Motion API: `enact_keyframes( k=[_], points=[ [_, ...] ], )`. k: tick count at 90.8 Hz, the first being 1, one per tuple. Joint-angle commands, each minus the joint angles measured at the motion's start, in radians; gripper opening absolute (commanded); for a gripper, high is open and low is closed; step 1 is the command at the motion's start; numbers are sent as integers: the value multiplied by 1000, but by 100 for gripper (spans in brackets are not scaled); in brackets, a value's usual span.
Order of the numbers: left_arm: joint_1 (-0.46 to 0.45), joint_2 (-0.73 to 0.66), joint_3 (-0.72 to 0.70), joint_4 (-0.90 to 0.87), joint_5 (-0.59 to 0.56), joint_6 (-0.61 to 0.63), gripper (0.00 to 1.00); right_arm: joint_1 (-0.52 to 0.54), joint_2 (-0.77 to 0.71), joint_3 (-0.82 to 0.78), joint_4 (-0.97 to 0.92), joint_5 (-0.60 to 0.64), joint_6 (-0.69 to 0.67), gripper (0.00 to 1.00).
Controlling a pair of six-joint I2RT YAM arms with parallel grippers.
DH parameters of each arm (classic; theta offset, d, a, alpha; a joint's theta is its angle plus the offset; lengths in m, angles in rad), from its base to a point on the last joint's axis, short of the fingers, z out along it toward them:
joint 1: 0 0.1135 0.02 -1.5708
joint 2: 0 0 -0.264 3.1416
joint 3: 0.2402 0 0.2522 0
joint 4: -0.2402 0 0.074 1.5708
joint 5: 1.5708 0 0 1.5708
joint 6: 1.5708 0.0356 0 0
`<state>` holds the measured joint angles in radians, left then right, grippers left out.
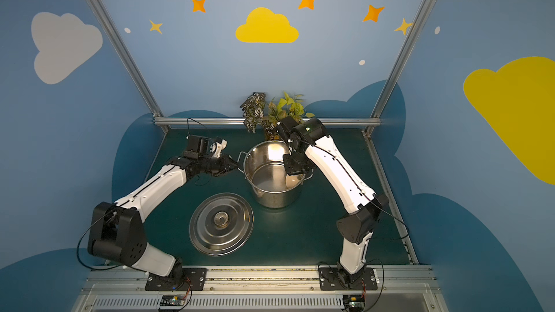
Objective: Stir the soup with a spoon
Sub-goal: Stir the soup in the pan with a stick.
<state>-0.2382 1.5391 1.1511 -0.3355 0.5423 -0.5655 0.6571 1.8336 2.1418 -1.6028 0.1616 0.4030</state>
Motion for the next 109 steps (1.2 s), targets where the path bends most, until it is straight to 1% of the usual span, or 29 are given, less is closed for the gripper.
enact_keyframes(
  k=[1, 20, 38, 48, 67, 77, 89, 109],
  points=[
    [-10, -17, -21, -38, 16, 49, 5, -37, 58, 84, -126, 41, -10, 0],
    [-10, -17, -21, -38, 18, 49, 5, -52, 181, 259, -126, 22, -12, 0],
    [-10, -18, -21, -37, 21, 47, 5, -25, 307, 427, -96, -85, -17, 0],
    [-10, -19, -22, -38, 19, 48, 5, 3, 350, 470, -46, -165, -17, 0],
    [-10, -19, -21, -38, 23, 47, 5, 74, 342, 470, 37, -271, -37, 0],
    [-10, -20, -22, -38, 25, 47, 5, 112, 315, 452, 37, -290, -48, 0],
    [-10, -22, -21, -37, 24, 46, 5, 154, 250, 369, 25, -279, -53, 0],
    [-10, -25, -24, -36, 23, 45, 5, 200, 117, 224, -27, -187, -26, 0]
  ],
)
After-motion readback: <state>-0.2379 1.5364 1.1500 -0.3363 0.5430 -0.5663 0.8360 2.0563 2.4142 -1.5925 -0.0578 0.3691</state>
